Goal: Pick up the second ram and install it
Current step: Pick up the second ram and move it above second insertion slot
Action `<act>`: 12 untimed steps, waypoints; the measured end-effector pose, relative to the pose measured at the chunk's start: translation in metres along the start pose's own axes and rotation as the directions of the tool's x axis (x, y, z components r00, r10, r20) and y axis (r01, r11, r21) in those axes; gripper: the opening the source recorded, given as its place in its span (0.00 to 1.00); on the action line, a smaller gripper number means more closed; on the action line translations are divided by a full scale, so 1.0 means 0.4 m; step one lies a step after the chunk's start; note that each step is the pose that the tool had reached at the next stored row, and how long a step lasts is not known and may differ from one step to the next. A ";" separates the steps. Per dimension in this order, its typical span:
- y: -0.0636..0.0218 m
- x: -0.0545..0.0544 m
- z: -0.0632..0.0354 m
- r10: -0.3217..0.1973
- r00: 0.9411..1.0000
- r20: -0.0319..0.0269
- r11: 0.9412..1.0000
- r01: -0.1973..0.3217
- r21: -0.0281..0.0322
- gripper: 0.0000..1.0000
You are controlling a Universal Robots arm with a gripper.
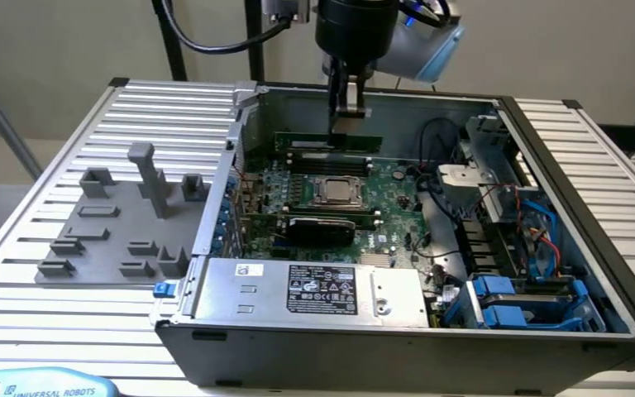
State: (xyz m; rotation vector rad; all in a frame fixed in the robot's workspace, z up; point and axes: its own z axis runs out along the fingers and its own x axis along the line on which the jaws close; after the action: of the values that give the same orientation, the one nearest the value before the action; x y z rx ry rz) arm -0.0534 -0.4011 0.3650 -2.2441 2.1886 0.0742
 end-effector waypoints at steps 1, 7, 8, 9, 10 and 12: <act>-0.004 -0.004 0.005 0.000 1.000 0.000 1.000 0.000 0.000 0.13; -0.023 -0.016 0.032 0.010 1.000 0.000 1.000 -0.010 -0.001 0.13; -0.025 -0.017 0.037 0.014 1.000 0.001 1.000 -0.014 -0.001 0.13; -0.027 -0.017 0.041 0.020 1.000 0.001 1.000 -0.020 -0.001 0.13; -0.028 -0.017 0.045 0.026 1.000 0.001 1.000 -0.026 -0.001 0.13; -0.031 -0.017 0.054 0.040 0.999 0.001 0.999 -0.040 0.000 0.13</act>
State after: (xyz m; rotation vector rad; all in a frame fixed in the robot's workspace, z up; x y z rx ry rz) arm -0.0420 -0.3930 0.3432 -2.1997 2.2335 0.0759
